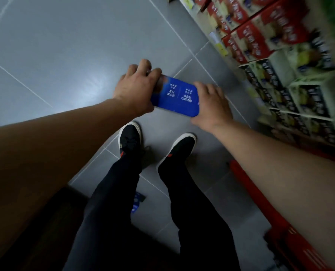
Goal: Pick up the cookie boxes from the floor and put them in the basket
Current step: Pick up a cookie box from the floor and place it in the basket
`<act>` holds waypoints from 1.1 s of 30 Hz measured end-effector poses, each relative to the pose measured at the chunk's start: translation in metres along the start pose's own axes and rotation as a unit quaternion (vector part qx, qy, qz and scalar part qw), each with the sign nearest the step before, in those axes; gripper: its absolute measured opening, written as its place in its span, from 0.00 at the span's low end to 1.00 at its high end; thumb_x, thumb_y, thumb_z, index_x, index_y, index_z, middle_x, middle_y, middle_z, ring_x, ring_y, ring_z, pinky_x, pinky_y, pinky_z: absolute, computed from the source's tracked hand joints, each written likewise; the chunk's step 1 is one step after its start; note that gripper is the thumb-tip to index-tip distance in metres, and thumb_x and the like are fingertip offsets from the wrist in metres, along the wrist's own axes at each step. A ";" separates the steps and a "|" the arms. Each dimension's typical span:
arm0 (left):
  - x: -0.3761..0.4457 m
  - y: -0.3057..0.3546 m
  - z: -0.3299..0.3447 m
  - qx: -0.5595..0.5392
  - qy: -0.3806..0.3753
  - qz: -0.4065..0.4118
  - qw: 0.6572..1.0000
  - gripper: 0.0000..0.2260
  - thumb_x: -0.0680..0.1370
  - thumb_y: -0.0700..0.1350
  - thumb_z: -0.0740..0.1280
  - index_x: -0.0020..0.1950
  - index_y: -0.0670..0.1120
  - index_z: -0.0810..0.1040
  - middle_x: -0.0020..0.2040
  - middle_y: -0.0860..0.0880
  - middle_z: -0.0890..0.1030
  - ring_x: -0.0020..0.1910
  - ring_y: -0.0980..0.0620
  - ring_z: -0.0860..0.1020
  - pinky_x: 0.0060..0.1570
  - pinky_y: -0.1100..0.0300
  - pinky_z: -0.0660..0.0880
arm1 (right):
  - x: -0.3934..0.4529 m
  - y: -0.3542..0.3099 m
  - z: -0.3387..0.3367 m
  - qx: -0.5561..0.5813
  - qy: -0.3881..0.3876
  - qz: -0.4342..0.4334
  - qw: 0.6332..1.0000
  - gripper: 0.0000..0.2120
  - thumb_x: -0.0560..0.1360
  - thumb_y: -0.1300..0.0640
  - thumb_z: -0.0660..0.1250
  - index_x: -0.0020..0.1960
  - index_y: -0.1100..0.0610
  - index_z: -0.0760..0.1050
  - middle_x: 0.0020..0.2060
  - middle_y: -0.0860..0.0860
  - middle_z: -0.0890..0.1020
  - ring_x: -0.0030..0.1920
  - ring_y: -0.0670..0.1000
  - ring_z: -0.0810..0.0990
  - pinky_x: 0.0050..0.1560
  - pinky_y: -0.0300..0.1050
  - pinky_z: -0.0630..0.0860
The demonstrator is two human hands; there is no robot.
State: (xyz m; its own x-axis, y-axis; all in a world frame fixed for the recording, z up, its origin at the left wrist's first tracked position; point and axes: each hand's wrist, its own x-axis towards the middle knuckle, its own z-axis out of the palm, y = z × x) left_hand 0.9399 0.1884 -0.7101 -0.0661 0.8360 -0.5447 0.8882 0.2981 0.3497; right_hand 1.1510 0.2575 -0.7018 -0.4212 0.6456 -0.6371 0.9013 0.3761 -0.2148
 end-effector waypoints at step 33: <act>-0.316 0.327 -0.282 0.204 -0.047 0.398 0.893 0.45 0.62 0.52 0.77 0.75 0.50 0.61 0.68 0.45 0.65 0.63 0.39 0.69 0.56 0.46 0.75 | -0.537 -0.023 -0.208 0.092 0.190 0.236 0.949 0.49 0.64 0.42 0.76 0.76 0.55 0.55 0.69 0.54 0.68 0.67 0.57 0.69 0.67 0.53 0.67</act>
State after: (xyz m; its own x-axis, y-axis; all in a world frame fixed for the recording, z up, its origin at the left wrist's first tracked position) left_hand 1.1232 0.1519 -0.2087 0.6811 0.6604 -0.3163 0.7303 -0.5813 0.3588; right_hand 1.3359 0.0407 -0.2004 0.0584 0.9194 -0.3889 0.9861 -0.1138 -0.1211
